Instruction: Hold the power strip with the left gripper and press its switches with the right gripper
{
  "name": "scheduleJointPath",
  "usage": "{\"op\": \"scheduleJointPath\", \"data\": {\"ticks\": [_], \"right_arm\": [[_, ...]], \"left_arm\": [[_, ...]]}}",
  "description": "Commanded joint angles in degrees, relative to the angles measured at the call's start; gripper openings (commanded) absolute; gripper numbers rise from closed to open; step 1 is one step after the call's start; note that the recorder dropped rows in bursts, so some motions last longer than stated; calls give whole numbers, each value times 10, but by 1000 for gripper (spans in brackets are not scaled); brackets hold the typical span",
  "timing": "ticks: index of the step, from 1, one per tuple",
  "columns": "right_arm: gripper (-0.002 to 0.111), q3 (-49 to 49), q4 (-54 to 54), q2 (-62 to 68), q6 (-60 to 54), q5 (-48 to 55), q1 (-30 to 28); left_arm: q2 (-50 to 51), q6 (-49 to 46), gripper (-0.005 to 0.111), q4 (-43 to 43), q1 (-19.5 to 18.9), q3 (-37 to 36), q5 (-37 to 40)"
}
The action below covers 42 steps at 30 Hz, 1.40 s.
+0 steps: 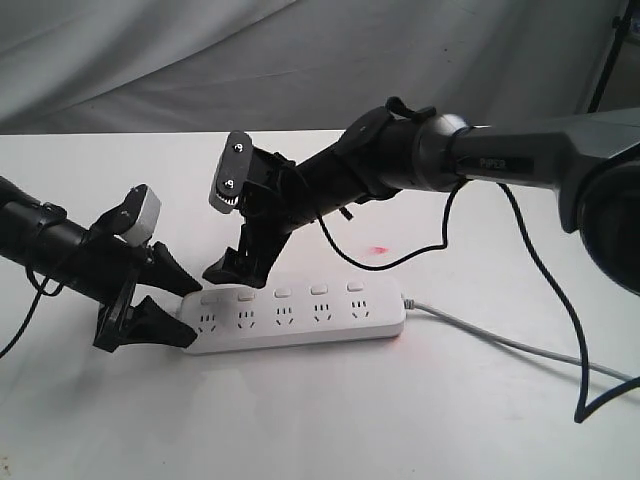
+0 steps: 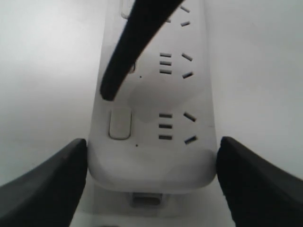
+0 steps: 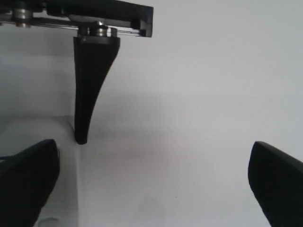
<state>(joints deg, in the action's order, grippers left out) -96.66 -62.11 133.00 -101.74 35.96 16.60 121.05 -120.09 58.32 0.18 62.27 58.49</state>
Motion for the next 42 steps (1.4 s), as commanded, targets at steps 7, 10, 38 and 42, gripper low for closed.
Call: {"op": "scheduleJointPath", "data": {"ticks": [7, 10, 38, 42], "right_arm": [[105, -5, -12, 5, 1, 18, 3], [105, -5, -14, 8, -2, 18, 12], [105, -5, 49, 8, 17, -59, 34], [105, -5, 91, 16, 33, -58, 34]], "left_arm": [[15, 2, 48, -44, 5, -7, -33], [15, 2, 48, -44, 5, -7, -33], [15, 2, 48, -44, 5, -7, -33], [15, 2, 48, -44, 5, -7, -33]]}}
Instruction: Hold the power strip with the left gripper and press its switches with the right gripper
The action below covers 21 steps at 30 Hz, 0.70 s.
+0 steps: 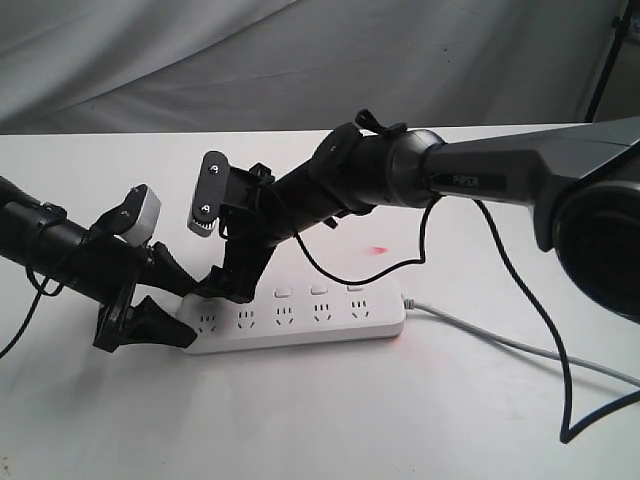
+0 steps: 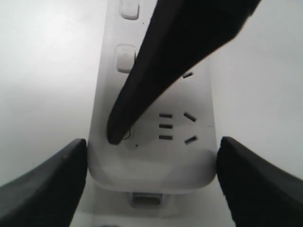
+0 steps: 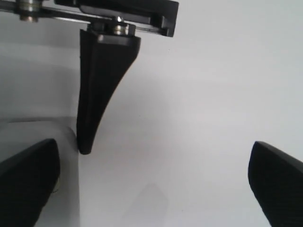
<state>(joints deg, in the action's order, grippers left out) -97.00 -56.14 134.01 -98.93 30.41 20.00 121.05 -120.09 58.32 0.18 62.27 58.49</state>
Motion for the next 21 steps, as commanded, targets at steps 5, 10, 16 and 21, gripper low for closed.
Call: {"op": "scheduleJointPath", "data": {"ticks": [5, 10, 16, 21], "right_arm": [[105, -1, 87, 22, 24, 6, 0], [105, -1, 130, 24, 50, 14, 0], [105, -1, 132, 24, 50, 35, 0], [105, -1, 134, 24, 50, 34, 2]], "left_arm": [[15, 2, 48, -44, 5, -7, -33], [15, 2, 48, -44, 5, -7, -33], [15, 2, 48, -44, 5, -7, -33], [15, 2, 48, -44, 5, -7, -33]]}}
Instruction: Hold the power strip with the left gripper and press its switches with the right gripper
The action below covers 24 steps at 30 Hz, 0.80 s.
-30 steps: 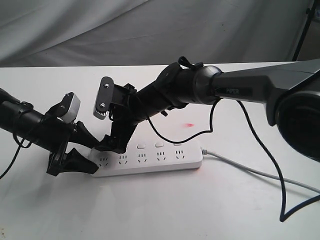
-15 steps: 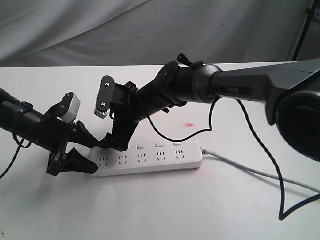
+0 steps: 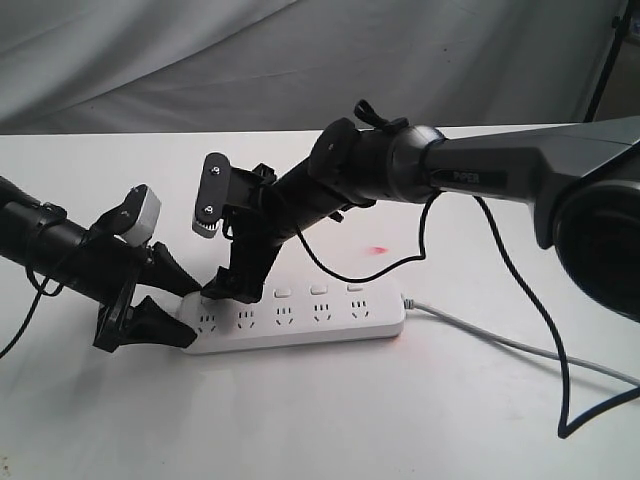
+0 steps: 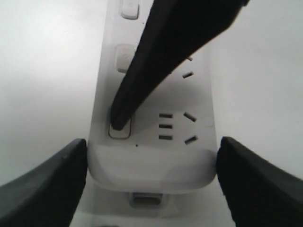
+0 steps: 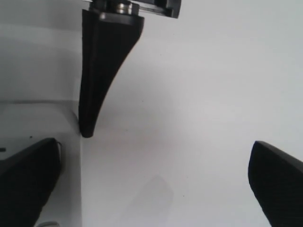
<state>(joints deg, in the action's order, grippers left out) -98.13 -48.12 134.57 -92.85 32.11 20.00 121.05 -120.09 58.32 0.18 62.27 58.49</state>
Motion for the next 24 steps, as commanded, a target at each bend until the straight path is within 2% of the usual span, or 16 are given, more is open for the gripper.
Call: {"op": "scheduleJointPath", "data": {"ticks": [1, 11, 24], "right_arm": [[105, 10, 54, 18, -11, 15, 3], [105, 10, 115, 18, 16, -4, 28], [105, 9, 137, 41, 30, -20, 33]], "left_arm": [[15, 2, 48, -44, 5, -7, -33], [15, 2, 48, -44, 5, -7, -33], [15, 2, 48, -44, 5, -7, -33]]}}
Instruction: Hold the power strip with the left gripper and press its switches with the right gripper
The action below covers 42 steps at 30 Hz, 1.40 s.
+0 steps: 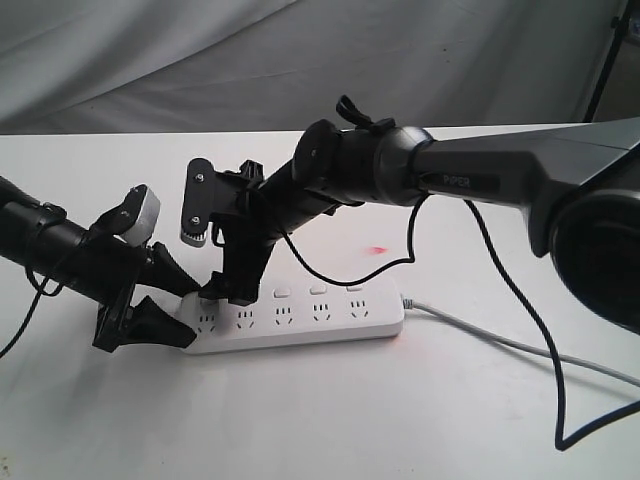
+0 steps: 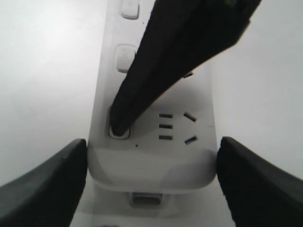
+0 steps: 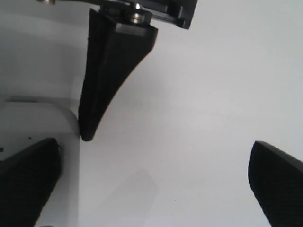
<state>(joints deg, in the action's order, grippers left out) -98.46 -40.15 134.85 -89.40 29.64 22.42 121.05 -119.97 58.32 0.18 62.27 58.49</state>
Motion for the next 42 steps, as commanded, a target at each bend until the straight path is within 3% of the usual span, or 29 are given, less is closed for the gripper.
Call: {"op": "scheduleJointPath", "data": {"ticks": [1, 14, 30, 42], "right_arm": [[105, 10, 58, 38, -1, 8, 9], [105, 10, 1, -37, 13, 16, 9], [105, 10, 8, -97, 46, 34, 9], [105, 10, 34, -97, 72, 107, -51]], "left_arm": [[15, 1, 48, -44, 5, -7, -33], [15, 1, 48, -44, 5, -7, -33], [15, 1, 48, -44, 5, -7, -33], [15, 1, 48, -44, 5, -7, -33]]}}
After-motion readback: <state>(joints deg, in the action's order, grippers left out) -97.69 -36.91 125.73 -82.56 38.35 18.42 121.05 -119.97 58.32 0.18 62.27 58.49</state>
